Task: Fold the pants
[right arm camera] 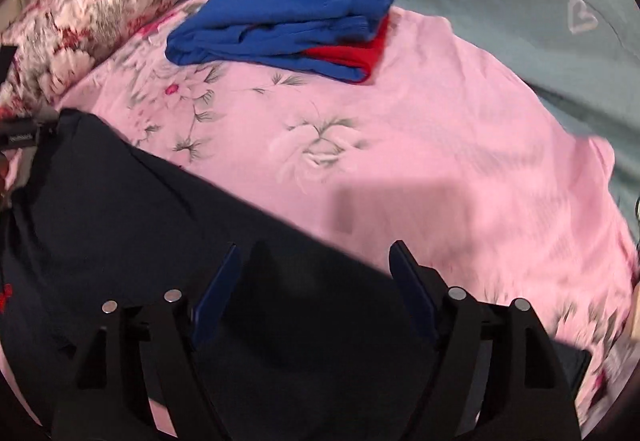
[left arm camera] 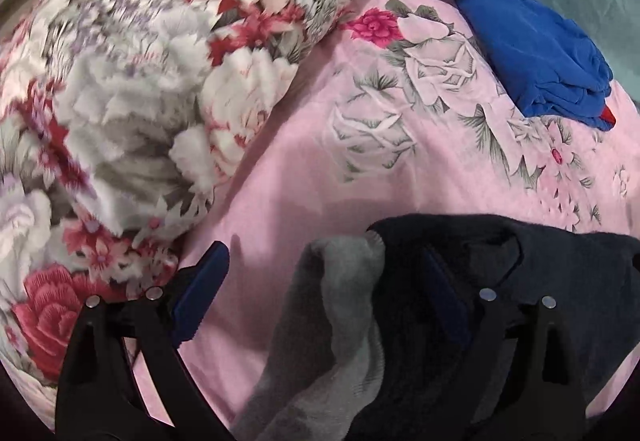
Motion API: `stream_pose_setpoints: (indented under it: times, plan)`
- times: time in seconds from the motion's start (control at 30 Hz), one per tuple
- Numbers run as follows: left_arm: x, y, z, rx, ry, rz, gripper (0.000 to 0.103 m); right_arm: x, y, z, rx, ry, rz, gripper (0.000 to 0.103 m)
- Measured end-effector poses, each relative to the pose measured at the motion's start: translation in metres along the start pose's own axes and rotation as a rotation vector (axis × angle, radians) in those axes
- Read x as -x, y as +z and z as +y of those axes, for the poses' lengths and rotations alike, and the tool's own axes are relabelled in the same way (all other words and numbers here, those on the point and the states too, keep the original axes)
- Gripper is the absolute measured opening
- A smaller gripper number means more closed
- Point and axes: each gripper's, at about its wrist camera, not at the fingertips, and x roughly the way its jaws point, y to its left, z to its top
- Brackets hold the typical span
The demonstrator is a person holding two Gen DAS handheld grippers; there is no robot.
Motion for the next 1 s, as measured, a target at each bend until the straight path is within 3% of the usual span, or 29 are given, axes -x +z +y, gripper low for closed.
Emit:
stream_pose_setpoints:
  times: [0.07, 0.1, 0.13, 0.2, 0.33, 0.37, 0.47, 0.6, 0.73, 0.9, 1.0]
  plan:
    - [0.001, 0.003, -0.009, -0.056, -0.007, -0.016, 0.076, -0.008, 0.003, -0.004, 0.046, -0.006, 0.041, 0.076]
    - [0.000, 0.005, -0.013, -0.074, -0.028, -0.018, 0.054, -0.014, 0.004, -0.004, 0.055, -0.005, 0.065, 0.076]
    - [0.002, 0.004, -0.020, -0.109, -0.056, -0.022, 0.044, -0.018, 0.002, -0.003, 0.055, 0.023, 0.084, 0.075]
    - [0.004, 0.005, -0.027, -0.158, -0.023, -0.035, 0.038, -0.016, -0.001, -0.009, 0.044, 0.085, 0.086, 0.061]
    - [0.004, 0.007, -0.027, -0.152, -0.034, -0.039, 0.031, -0.011, -0.004, -0.010, 0.037, 0.164, 0.091, 0.009]
    - [0.006, 0.007, -0.026, -0.147, -0.041, -0.042, 0.030, -0.009, -0.005, -0.008, 0.044, 0.155, 0.089, 0.007]
    - [0.027, 0.003, -0.017, -0.125, -0.084, -0.048, 0.020, 0.013, -0.011, -0.009, 0.025, 0.120, 0.047, 0.004]
    - [0.084, -0.008, 0.002, -0.092, -0.159, -0.115, 0.019, 0.091, -0.041, -0.021, -0.059, 0.218, -0.092, 0.004]
    - [0.145, -0.045, 0.021, -0.107, -0.231, -0.215, 0.018, 0.158, -0.086, 0.015, -0.054, 0.289, -0.192, 0.004]
    - [0.160, -0.111, 0.039, -0.129, -0.231, -0.161, 0.015, 0.164, -0.166, 0.076, -0.085, 0.347, -0.134, 0.004]
    - [0.145, -0.143, 0.055, -0.091, -0.259, -0.053, 0.019, 0.136, -0.196, 0.098, -0.130, 0.342, -0.068, 0.008]
